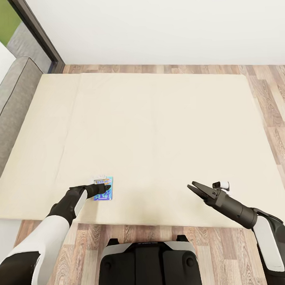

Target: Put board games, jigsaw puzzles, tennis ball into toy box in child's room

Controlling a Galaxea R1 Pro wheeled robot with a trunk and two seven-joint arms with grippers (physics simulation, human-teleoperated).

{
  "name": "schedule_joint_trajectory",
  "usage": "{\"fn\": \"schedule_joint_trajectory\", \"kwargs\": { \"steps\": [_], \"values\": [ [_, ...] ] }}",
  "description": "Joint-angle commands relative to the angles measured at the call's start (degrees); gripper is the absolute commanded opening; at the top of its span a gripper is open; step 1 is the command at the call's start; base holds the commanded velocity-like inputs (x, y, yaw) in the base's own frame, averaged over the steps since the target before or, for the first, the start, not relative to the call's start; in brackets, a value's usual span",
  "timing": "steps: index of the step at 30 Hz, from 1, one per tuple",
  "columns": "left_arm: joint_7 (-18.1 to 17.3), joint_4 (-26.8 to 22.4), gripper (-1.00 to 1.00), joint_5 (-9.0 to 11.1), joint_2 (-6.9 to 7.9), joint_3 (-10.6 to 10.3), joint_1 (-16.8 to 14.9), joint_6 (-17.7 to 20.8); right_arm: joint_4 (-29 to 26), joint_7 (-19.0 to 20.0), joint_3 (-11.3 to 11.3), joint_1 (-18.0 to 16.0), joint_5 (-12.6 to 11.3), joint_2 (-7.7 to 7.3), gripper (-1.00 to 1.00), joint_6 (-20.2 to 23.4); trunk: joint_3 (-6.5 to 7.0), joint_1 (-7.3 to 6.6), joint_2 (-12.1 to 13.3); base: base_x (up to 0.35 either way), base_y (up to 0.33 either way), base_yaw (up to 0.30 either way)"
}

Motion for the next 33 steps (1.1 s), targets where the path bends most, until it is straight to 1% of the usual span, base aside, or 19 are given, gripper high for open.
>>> {"fn": "schedule_joint_trajectory", "kwargs": {
  "steps": [1,10,19,33],
  "values": [
    [-0.1,-0.1,1.0,0.5,0.0,0.1,0.0,0.4,0.0,0.2,0.0,0.0,0.1,0.0,1.0,0.2,-0.06,0.03,-0.1,0.0,0.0,0.0],
    [-0.1,-0.1,1.0,0.5,0.0,0.0,0.0,0.4,0.0,0.2,0.0,0.0,0.1,0.0,1.0,0.2,-0.06,0.03,-0.1,0.0,-0.017,0.0],
    [-0.2,-0.1,1.0,0.5,0.0,0.1,0.0,0.4,0.0,0.2,0.0,0.0,0.1,0.0,1.0,0.2,-0.06,0.03,-0.1,0.0,-0.181,0.0],
    [-0.2,-0.1,1.0,0.5,0.0,0.0,0.0,0.4,0.0,0.2,0.0,0.0,0.1,0.0,1.0,0.2,-0.06,0.03,-0.1,0.0,-0.025,0.0]
  ]
}}
